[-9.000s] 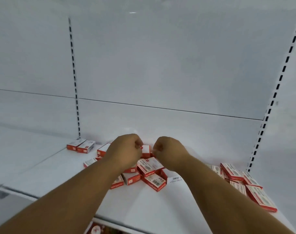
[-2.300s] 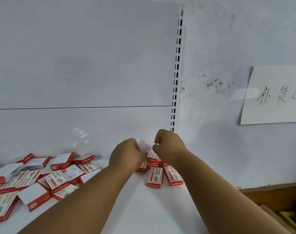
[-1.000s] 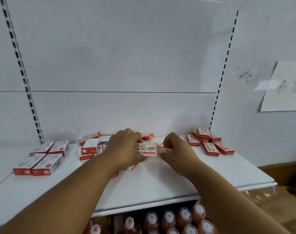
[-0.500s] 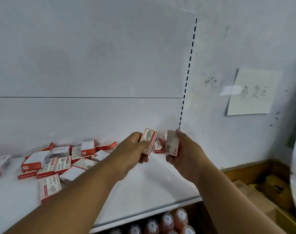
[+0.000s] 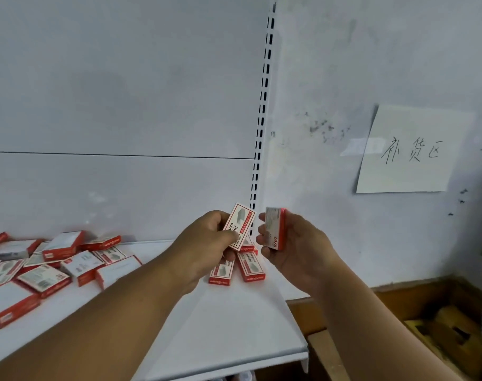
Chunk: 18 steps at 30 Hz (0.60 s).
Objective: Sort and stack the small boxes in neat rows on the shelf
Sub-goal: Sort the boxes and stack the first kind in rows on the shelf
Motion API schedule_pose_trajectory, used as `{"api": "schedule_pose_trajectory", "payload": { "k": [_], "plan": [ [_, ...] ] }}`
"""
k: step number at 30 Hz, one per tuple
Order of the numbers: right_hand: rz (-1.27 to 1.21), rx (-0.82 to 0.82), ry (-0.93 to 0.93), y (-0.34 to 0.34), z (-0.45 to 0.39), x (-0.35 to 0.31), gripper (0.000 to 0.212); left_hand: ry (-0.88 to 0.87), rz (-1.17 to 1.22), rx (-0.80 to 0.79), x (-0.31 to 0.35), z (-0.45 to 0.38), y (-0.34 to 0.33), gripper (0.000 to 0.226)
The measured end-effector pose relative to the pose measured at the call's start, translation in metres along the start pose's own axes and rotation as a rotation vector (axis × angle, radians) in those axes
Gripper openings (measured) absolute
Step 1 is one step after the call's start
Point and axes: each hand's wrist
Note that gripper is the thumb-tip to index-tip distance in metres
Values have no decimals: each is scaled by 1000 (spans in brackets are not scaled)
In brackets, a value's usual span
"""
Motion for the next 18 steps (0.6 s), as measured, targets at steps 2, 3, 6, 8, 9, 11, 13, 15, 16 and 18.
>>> {"api": "schedule_pose_trajectory", "payload": {
  "k": [2, 3, 6, 8, 9, 11, 13, 15, 16, 18],
  "plan": [
    [69, -25, 20, 7, -2, -2, 30, 7, 0, 32, 4, -2, -10, 19],
    [111, -39, 34, 10, -3, -2, 26, 6, 9, 48, 4, -3, -15, 19],
    [191, -53, 55, 18, -6, -6, 22, 13, 14, 107, 5, -4, -27, 19],
    [237, -73, 61, 25, -9, -8, 23, 34, -19, 155, 4, -4, -31, 20],
    [266, -79, 65, 28, -10, -9, 24, 41, -33, 178, 3, -5, -31, 22],
    [362, -46, 54, 31, -14, -13, 21, 52, -68, 229, 2, -7, -28, 27],
    [556, 38, 15, 33, -22, -17, 17, 73, -148, 260, 2, -8, -23, 31],
    [723, 125, -33, 34, -35, -19, 22, 90, -220, 272, 2, -11, -20, 36],
    [769, 165, -53, 33, -41, -19, 24, 96, -241, 276, 2, -12, -18, 37],
    [846, 221, -77, 29, -53, -18, 23, 111, -262, 284, 1, -15, -17, 36]
  ]
}}
Point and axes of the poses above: each hand's wrist, its own z-axis away from the middle knuckle, its own y-axis out of the back of the hand, x = y × z, and after that the axes turned 12 degrees about -x, right-handed
